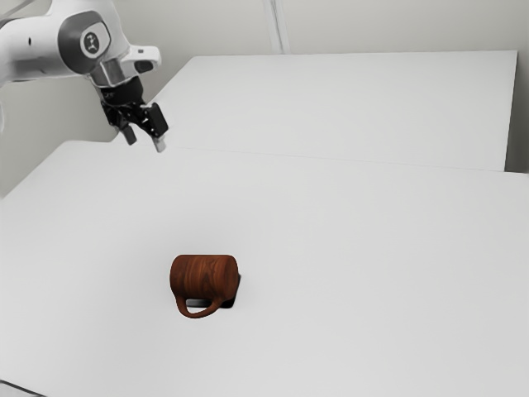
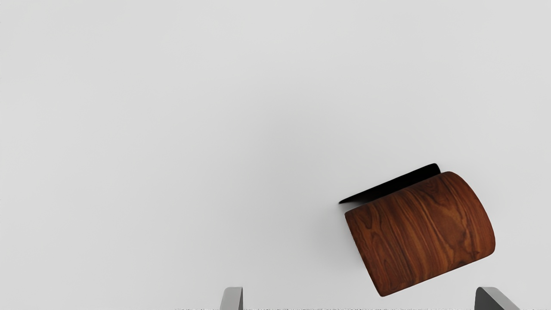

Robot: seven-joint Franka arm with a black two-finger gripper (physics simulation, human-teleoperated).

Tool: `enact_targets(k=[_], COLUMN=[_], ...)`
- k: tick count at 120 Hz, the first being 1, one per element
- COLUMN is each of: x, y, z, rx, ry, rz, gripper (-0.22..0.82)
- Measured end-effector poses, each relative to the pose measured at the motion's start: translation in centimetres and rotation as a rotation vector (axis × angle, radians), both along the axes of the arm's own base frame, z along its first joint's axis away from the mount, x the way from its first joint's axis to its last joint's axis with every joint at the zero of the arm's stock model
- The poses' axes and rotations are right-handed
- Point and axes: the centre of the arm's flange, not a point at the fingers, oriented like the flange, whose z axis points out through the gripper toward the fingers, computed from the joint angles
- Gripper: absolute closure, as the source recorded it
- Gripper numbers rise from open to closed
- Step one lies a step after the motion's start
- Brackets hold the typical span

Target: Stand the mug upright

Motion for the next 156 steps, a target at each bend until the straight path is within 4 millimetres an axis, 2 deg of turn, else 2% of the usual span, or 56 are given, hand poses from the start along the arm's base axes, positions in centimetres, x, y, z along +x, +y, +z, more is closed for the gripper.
enact_targets(k=[23,38,58,85,103,142,156], x=[-1.3,-4.3,-8.2,-11.3,-11.5,-11.7,-12.1], y=[1.9,2.2,5.2,6.2,6.3,8.5,7.8], z=[-1.1,-2.3,-8.7,-15.7,-17.9,-23.7,-25.3], rx=[-0.063,-0.191,-0.446,-0.653,-0.706,-0.764,-0.800], ry=[0.023,0.060,0.157,0.196,0.172,0.153,0.155], rz=[0.048,0.082,0.192,0.251,0.238,0.255,0.250], gripper=[0.02,0.02,0.02,0.02,0.02,0.02,0.02])
